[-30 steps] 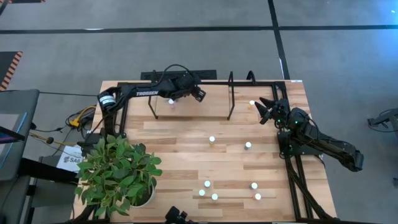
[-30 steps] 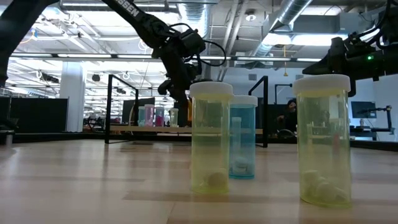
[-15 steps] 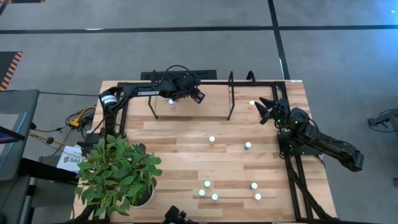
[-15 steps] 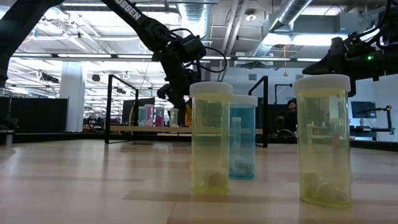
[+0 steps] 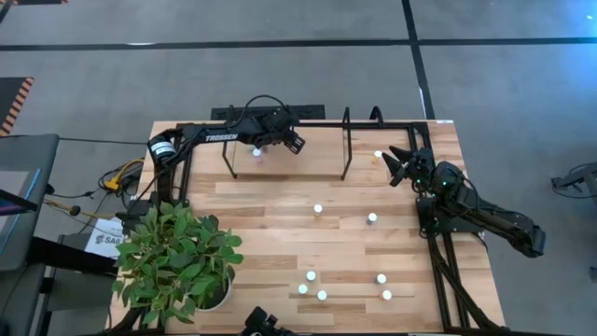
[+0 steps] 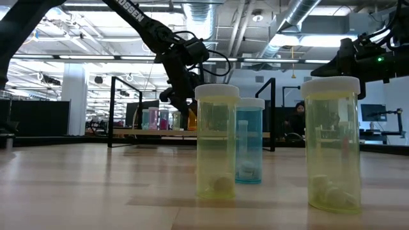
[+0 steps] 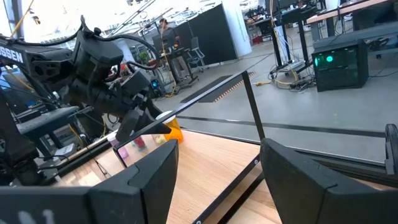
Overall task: Pick and place medicine bottles onto shelf by color
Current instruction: Put the orange pill bottle on the shelf
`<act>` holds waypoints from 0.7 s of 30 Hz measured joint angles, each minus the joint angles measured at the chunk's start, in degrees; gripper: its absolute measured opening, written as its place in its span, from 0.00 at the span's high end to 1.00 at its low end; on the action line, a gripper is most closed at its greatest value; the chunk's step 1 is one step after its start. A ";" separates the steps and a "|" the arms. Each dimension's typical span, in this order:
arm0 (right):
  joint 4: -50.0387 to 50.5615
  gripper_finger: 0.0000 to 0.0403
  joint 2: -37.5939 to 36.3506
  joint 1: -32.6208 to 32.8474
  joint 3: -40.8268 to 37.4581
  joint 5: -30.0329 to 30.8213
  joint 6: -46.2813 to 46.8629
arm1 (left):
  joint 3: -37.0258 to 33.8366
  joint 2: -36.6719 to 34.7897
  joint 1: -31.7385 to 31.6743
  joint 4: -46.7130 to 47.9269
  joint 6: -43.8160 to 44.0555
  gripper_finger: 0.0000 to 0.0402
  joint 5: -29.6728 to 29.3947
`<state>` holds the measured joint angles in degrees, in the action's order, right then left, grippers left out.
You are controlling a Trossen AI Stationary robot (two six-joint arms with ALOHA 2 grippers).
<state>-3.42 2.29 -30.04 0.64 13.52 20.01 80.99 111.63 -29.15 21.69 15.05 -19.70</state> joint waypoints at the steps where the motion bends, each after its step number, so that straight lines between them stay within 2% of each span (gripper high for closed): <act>1: -0.02 0.38 0.00 0.02 0.00 0.00 0.00 | 0.00 0.00 0.00 -0.01 0.00 0.52 0.02; 8: -0.01 0.38 0.01 0.00 0.00 -0.01 0.00 | 0.00 0.00 0.00 -0.03 0.09 0.51 0.22; 21: 0.00 0.38 0.01 0.01 -0.01 -0.01 0.00 | 0.08 0.00 0.00 0.08 0.20 0.42 -0.38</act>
<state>-3.42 2.30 -30.03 0.64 13.50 20.01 81.08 111.63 -29.15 21.78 15.25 -20.08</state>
